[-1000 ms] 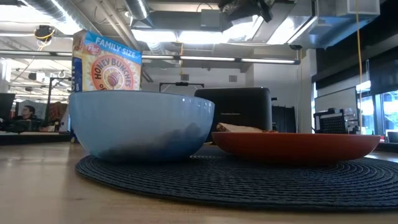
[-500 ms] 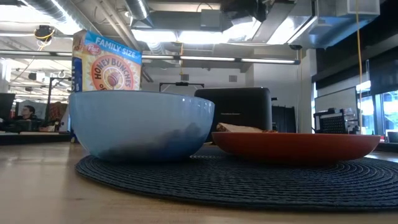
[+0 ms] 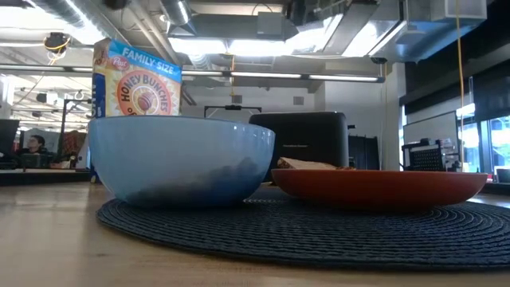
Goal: Arrange a breakfast setting
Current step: Put the red apple from the white bin onto the orange plate
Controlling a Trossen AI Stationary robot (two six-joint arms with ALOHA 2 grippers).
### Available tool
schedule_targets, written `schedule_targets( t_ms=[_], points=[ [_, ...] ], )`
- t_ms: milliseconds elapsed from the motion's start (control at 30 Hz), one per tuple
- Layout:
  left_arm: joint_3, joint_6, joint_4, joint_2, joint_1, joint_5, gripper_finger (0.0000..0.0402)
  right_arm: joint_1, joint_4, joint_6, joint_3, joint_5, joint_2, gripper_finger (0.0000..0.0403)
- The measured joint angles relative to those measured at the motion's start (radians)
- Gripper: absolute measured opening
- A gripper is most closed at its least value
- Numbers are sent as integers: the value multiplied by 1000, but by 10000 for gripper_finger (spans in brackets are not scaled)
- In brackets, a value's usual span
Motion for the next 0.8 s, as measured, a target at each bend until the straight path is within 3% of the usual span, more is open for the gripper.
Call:
schedule_targets(
  t_ms=[100, 167, 333, 500, 800],
  points=[
    [0, 104, 158, 2, 63, -3, 269, 27, 232, 81, -55, 29, 29, 207],
    [0, 166, 245, 2, 100, -23, 269, 38, 286, 88, -59, 43, 35, 207],
    [0, 252, 426, 26, 185, -72, 270, 66, 306, 20, -55, 167, 62, 207],
    [0, 341, 603, 84, 238, -16, 270, 66, 323, -8, -43, 264, 59, 207],
    [0, 335, 718, 171, 270, 65, 270, 31, 320, -6, -44, 272, 60, 206]
  ],
)
